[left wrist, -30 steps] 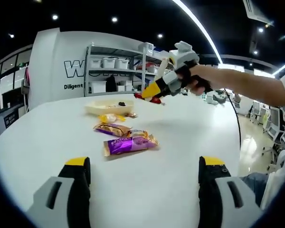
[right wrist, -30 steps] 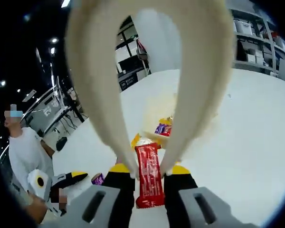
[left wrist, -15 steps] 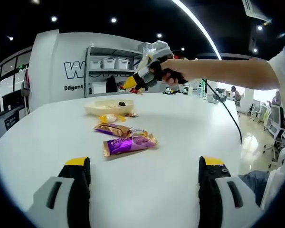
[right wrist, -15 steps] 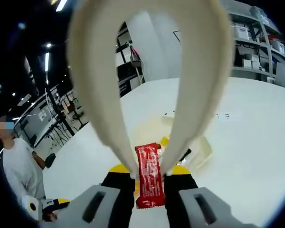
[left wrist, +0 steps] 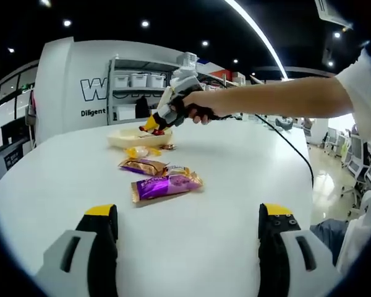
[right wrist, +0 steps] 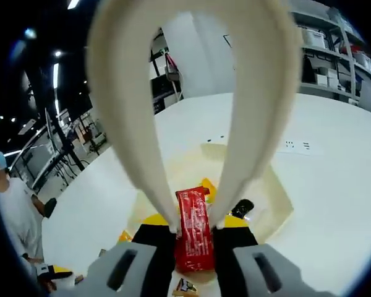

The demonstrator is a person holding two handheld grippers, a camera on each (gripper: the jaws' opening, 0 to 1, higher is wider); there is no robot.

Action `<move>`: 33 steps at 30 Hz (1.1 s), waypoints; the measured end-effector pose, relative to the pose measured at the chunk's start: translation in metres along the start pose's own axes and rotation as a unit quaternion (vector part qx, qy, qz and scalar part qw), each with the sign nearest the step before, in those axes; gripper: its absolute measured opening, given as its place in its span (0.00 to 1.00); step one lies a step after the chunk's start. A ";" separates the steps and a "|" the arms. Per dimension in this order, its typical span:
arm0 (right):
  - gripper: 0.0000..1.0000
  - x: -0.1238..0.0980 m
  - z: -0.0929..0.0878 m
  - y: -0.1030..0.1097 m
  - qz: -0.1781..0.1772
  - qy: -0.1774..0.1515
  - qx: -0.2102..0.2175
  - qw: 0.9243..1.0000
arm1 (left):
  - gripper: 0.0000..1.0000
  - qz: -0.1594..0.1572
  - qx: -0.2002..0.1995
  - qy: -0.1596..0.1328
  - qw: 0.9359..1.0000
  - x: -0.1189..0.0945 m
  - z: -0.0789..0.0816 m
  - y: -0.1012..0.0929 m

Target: Place the target food into the container with the food tongs after gripping and lifting it, then release it inside without dropping or visibly crushing the food.

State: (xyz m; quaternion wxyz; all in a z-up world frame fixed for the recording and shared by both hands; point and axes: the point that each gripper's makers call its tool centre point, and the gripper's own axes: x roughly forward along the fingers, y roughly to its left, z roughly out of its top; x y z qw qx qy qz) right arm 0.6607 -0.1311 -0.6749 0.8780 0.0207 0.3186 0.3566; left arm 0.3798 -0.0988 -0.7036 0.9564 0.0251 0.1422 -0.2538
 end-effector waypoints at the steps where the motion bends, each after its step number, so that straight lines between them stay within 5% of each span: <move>1: 0.17 0.000 0.000 0.000 0.001 0.000 0.001 1.000 | 0.93 -0.002 0.001 0.001 1.000 0.000 0.000 -0.001; 16: 0.19 0.003 0.001 -0.002 0.001 -0.011 0.002 1.000 | 0.93 -0.008 0.003 0.002 1.000 0.000 -0.002 -0.003; 33: 0.19 -0.025 0.009 0.010 0.007 -0.028 -0.005 1.000 | 0.93 -0.005 0.003 0.003 1.000 -0.001 -0.002 -0.002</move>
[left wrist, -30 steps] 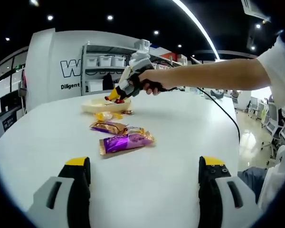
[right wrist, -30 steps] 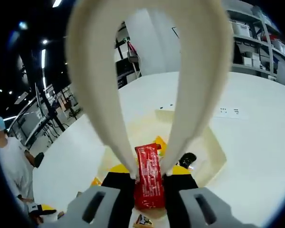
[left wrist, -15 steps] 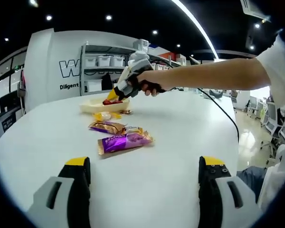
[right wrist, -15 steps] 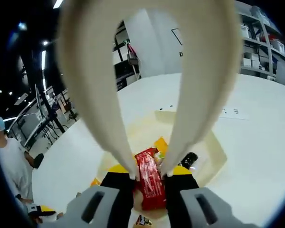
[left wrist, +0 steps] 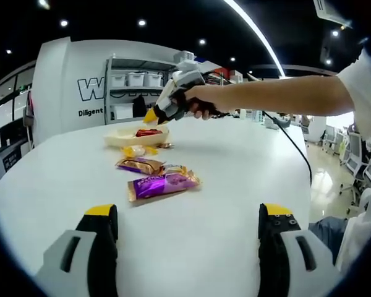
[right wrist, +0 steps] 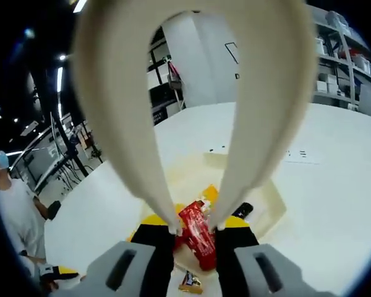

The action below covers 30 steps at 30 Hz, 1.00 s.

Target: Place the target food into the container with the food tongs after gripping and lifting it, then release it inside without dropping or visibly crushing the food.

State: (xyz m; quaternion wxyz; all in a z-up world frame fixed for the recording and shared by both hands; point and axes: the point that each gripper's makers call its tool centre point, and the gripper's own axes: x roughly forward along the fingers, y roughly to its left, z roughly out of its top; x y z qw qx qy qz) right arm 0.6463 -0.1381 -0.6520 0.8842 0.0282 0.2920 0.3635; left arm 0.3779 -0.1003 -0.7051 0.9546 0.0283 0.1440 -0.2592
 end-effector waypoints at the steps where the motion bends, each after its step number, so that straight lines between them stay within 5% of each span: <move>1: 0.19 -0.002 0.000 0.002 0.002 -0.001 0.000 1.000 | 0.93 0.000 -0.001 0.000 1.000 0.000 0.000 0.000; 10: 0.18 -0.017 -0.013 0.036 0.041 0.003 -0.006 0.999 | 0.93 0.002 0.000 0.000 1.000 0.000 0.000 0.000; 19: 0.18 -0.024 -0.052 0.089 0.097 0.035 -0.011 0.995 | 0.93 0.000 -0.006 0.002 1.000 0.001 0.000 0.001; 25: 0.19 -0.018 -0.084 0.116 0.098 0.062 -0.064 0.991 | 0.93 0.005 -0.007 0.002 1.000 0.000 0.000 0.002; 30: 0.20 -0.014 -0.093 0.127 0.091 0.068 -0.078 0.990 | 0.93 0.009 -0.008 0.002 1.000 0.000 0.000 0.004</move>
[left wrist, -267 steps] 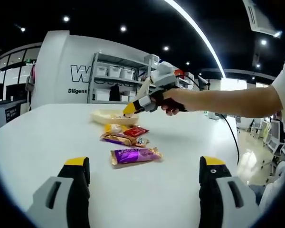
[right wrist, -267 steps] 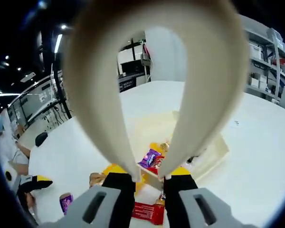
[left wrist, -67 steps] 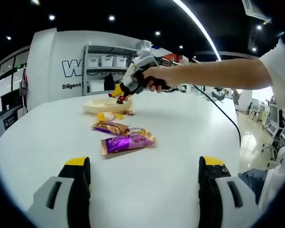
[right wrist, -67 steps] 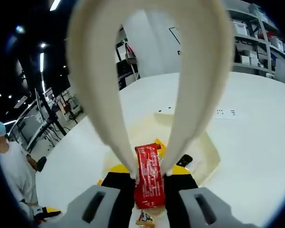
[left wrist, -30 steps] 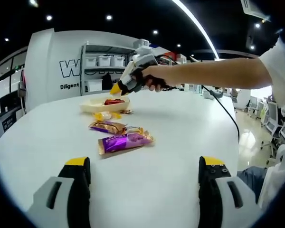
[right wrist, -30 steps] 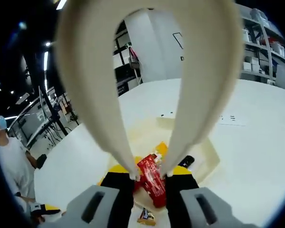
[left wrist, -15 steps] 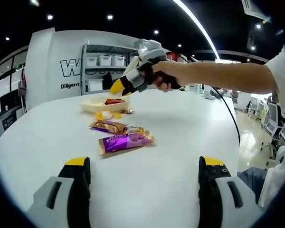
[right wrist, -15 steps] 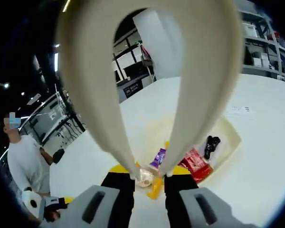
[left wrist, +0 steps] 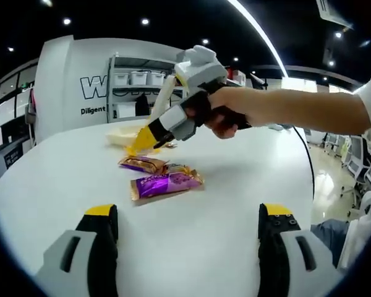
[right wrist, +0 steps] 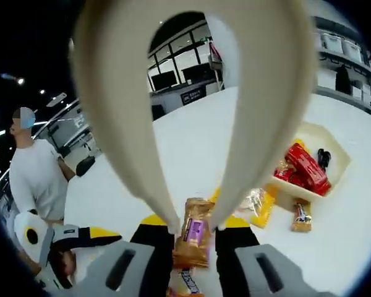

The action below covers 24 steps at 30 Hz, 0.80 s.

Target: Place the target food into the container with the food tongs after gripping and lifting it, then release it inside without dropping or visibly crushing the food.

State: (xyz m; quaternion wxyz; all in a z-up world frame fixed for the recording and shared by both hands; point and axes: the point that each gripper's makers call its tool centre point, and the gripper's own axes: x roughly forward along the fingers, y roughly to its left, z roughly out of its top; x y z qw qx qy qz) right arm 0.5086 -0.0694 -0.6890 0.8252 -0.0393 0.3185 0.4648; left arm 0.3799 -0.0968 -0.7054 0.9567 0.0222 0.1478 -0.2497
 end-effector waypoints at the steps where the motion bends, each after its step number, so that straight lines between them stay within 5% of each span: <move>1: 0.20 0.001 0.000 0.000 -0.005 0.001 -0.007 1.000 | 0.93 0.000 0.000 0.000 1.000 0.000 0.000 0.000; 11: 0.23 0.007 -0.004 0.000 -0.062 0.011 -0.054 0.997 | 0.93 0.001 0.005 0.001 1.000 0.000 0.000 0.000; 24: 0.21 0.015 -0.008 -0.004 -0.072 0.027 -0.062 0.995 | 0.93 -0.002 0.008 -0.001 1.000 -0.001 0.000 -0.002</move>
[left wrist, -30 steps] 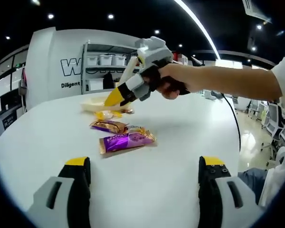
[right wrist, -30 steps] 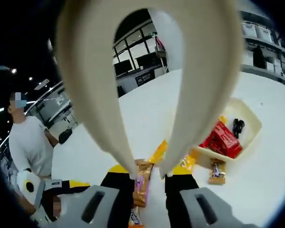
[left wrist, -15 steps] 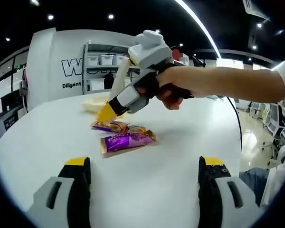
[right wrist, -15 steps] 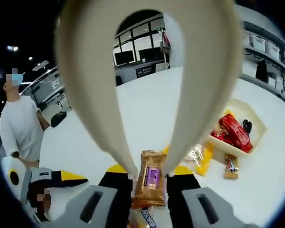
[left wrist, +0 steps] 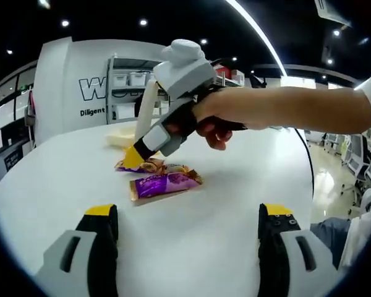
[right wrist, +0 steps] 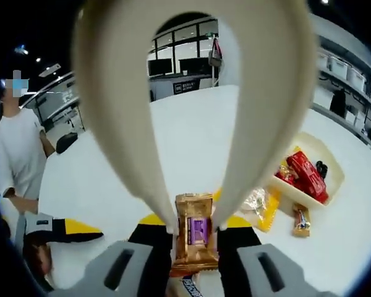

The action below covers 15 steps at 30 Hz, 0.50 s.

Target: Place the target food into the container with the food tongs after gripping and lifting it, then release it inside without dropping or visibly crushing the food.

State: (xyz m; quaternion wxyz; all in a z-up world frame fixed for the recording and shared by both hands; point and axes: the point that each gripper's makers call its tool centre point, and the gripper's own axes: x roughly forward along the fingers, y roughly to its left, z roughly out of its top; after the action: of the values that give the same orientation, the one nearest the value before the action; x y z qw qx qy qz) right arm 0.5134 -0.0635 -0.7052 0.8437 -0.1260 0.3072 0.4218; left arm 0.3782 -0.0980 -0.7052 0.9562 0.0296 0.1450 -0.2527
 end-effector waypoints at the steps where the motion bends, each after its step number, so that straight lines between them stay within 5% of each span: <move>1: 0.21 0.001 0.000 -0.001 0.001 0.000 0.001 1.000 | 0.93 0.000 0.000 0.000 1.000 0.000 0.000 0.000; 15: 0.14 -0.003 -0.003 -0.002 0.010 0.003 0.033 0.999 | 0.93 -0.001 0.001 0.002 1.000 0.001 -0.001 -0.001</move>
State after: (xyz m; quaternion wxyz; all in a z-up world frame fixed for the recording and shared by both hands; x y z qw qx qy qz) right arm 0.5122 -0.0684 -0.7058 0.8424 -0.0960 0.3247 0.4192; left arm 0.3783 -0.0992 -0.7062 0.9555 0.0305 0.1467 -0.2541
